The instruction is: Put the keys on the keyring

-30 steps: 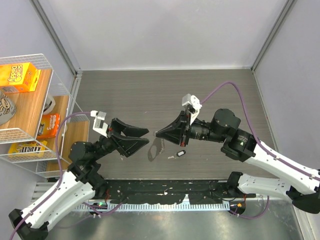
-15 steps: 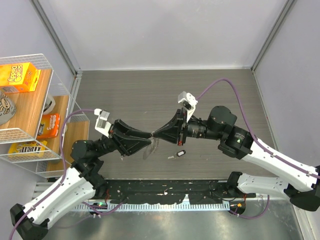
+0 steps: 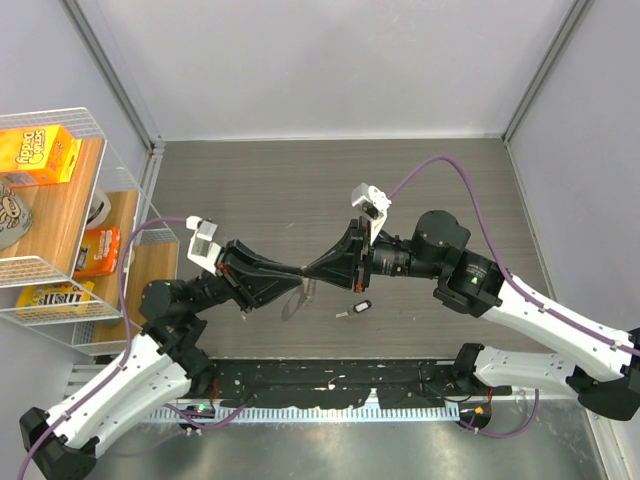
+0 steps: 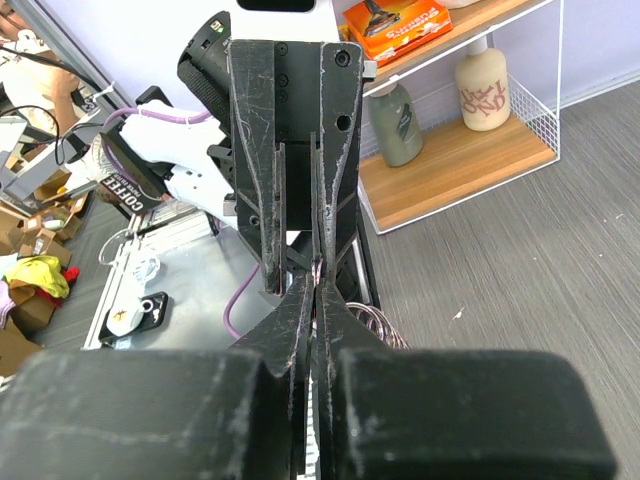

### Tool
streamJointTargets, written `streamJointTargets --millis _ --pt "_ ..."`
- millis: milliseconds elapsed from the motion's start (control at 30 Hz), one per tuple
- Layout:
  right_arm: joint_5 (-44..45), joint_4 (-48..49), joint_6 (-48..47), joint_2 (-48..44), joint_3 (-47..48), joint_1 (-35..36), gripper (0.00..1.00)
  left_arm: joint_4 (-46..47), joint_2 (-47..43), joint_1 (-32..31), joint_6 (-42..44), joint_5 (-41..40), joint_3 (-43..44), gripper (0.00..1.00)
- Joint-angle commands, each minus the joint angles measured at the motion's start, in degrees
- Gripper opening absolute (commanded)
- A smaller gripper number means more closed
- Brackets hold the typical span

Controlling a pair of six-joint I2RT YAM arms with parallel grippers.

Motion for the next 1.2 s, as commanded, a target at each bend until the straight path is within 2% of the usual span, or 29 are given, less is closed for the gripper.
streamJointTargets --millis 0,100,167,400,600,967,1167 --pt "-1.1 2.4 1.0 0.3 3.0 0.3 0.05 3.5 0.7 0.4 -0.2 1.0 2.5 0.23" --pt "-1.4 2.4 1.2 0.6 3.1 0.3 0.05 3.4 0.8 0.4 -0.2 0.7 2.5 0.13" --pt "-1.4 2.4 1.2 0.6 3.1 0.3 0.05 3.1 0.8 0.4 -0.1 0.7 2.7 0.0" --pt "-2.1 2.4 0.7 0.2 3.1 0.3 0.05 2.8 0.4 0.4 0.6 0.7 2.5 0.0" --pt "-2.7 -1.3 -1.0 -0.6 3.3 0.3 0.05 0.0 0.2 0.4 2.2 0.7 3.9 0.0" --pt "-2.9 -1.9 -1.7 -0.8 3.4 0.3 0.19 -2.0 0.0 0.4 3.4 0.6 4.4 0.0" --pt "-2.9 -2.0 -2.0 -0.8 3.4 0.3 0.23 -2.6 0.2 0.4 3.6 0.3 4.5 0.0"
